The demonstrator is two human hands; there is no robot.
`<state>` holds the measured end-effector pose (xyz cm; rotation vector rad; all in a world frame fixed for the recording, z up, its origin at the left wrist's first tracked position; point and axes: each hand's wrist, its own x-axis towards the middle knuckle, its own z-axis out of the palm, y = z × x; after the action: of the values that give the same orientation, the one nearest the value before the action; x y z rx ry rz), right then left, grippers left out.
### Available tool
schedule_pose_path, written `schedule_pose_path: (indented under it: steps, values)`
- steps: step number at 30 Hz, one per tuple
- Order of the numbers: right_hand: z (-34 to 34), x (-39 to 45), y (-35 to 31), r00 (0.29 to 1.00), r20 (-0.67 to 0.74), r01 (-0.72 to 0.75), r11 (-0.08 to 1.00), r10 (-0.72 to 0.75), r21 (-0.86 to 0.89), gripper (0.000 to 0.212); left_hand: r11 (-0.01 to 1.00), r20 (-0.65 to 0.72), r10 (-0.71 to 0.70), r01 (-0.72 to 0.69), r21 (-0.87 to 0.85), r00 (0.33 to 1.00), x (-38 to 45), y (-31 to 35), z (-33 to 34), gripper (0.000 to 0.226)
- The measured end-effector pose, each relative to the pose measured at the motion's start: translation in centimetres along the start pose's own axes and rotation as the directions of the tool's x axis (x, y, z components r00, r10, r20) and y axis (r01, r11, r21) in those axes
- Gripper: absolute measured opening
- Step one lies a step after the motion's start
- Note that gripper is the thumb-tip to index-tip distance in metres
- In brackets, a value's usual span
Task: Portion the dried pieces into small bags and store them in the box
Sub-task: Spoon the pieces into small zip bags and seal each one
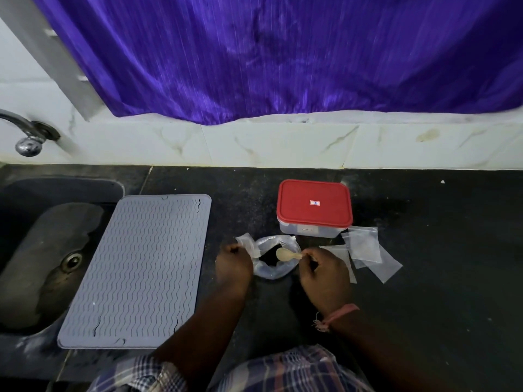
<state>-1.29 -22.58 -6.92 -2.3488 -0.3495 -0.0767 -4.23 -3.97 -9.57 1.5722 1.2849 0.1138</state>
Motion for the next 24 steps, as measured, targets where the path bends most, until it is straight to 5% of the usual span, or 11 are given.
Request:
schedule_pose_path:
  steps: [7, 14, 19, 22, 24]
  values:
    - [1.2, 0.4, -0.2, 0.979, 0.200, 0.070, 0.978, -0.030, -0.196, 0.015, 0.941, 0.216, -0.153, 0.209, -0.267, 0.964, -0.7, 0.1, 0.8, 0.034]
    - [1.4, 2.2, 0.2, 0.954, 0.195, -0.229, 0.973, 0.229, -0.023, 0.015, 0.889, 0.296, -0.117, 0.233, -0.393, 0.948, -0.5, 0.1, 0.8, 0.025]
    - [1.8, 1.3, 0.5, 0.961, 0.269, -0.033, 0.993, 0.062, -0.110, 0.016, 0.884, 0.308, -0.047, 0.183, -0.430, 0.950, -0.6, 0.6, 1.1, 0.017]
    - [2.3, 1.6, 0.4, 0.945, 0.210, -0.246, 0.968, 0.252, -0.054, 0.018, 0.884, 0.274, 0.007, 0.122, -0.451, 0.962, 0.0, 0.1, 1.2, 0.016]
    - [2.4, 1.9, 0.7, 0.862, 0.200, -0.485, 0.872, 0.465, 0.061, 0.020, 0.882, 0.293, 0.060, 0.087, -0.463, 0.954, 0.2, 0.0, 1.3, 0.017]
